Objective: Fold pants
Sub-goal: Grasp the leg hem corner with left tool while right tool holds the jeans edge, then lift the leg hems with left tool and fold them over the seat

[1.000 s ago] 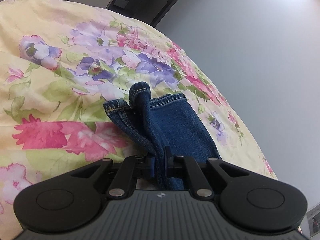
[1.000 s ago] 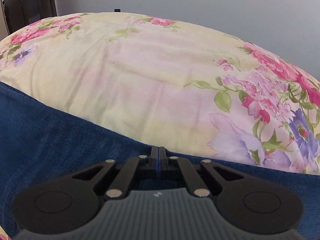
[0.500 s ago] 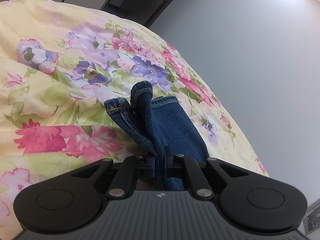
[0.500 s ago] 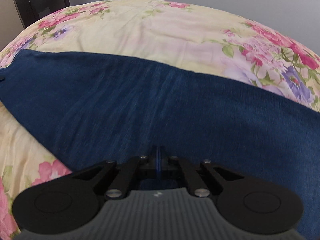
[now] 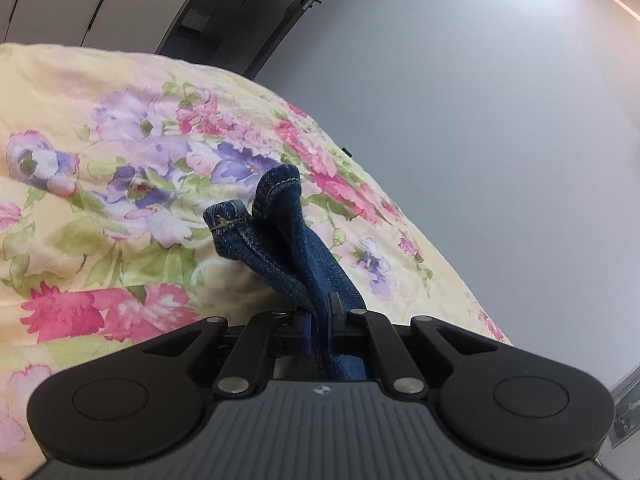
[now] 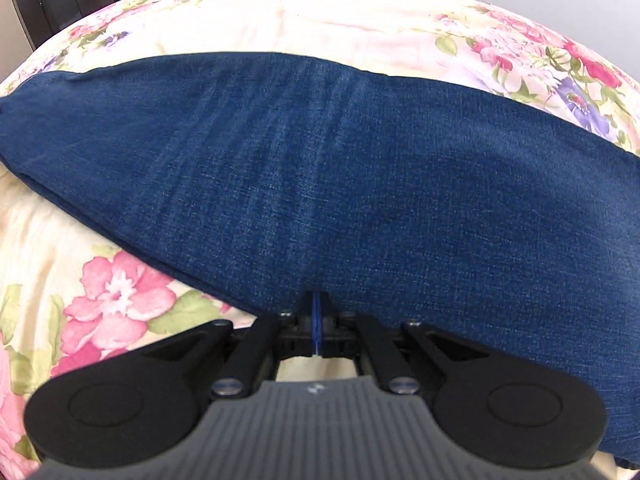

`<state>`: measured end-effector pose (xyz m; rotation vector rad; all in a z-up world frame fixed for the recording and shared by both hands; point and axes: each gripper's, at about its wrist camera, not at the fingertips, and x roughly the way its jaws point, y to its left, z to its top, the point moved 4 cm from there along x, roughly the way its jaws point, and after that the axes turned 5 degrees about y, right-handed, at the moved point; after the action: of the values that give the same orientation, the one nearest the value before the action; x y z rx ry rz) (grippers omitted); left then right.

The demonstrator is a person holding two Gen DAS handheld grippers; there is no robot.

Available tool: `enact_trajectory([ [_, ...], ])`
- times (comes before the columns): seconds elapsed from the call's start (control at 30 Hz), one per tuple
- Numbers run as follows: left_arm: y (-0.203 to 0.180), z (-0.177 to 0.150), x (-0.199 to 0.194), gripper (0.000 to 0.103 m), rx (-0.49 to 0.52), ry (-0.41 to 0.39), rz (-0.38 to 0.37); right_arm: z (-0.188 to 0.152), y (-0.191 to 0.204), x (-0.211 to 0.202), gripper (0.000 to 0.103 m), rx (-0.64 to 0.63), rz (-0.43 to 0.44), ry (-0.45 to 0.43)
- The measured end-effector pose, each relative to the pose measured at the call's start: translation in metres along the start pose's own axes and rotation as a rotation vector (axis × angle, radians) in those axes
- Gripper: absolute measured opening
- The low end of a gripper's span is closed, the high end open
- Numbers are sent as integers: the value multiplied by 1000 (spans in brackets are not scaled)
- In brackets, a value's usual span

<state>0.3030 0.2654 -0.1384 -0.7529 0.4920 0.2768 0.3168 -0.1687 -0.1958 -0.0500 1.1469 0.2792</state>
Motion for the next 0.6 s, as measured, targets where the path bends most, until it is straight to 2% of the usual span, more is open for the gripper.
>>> enact_trajectory([
  [0.07, -15, 3, -10, 6, 21, -17, -6, -1, -10, -12, 0, 43, 35, -24],
  [0.17, -50, 6, -29, 5, 73, -40, -20, -6, -28, -29, 0, 67, 19, -60],
  [0.37, -166, 6, -81, 5, 283, -108, -85, -23, -80, -74, 0, 142, 43, -139],
  [0.47, -235, -11, -105, 5, 398, -139, -110, -34, -110, -96, 0, 174, 45, -179],
  [0.6, -322, -51, -124, 6, 527, -151, -141, -52, -157, -117, 0, 210, 44, -213],
])
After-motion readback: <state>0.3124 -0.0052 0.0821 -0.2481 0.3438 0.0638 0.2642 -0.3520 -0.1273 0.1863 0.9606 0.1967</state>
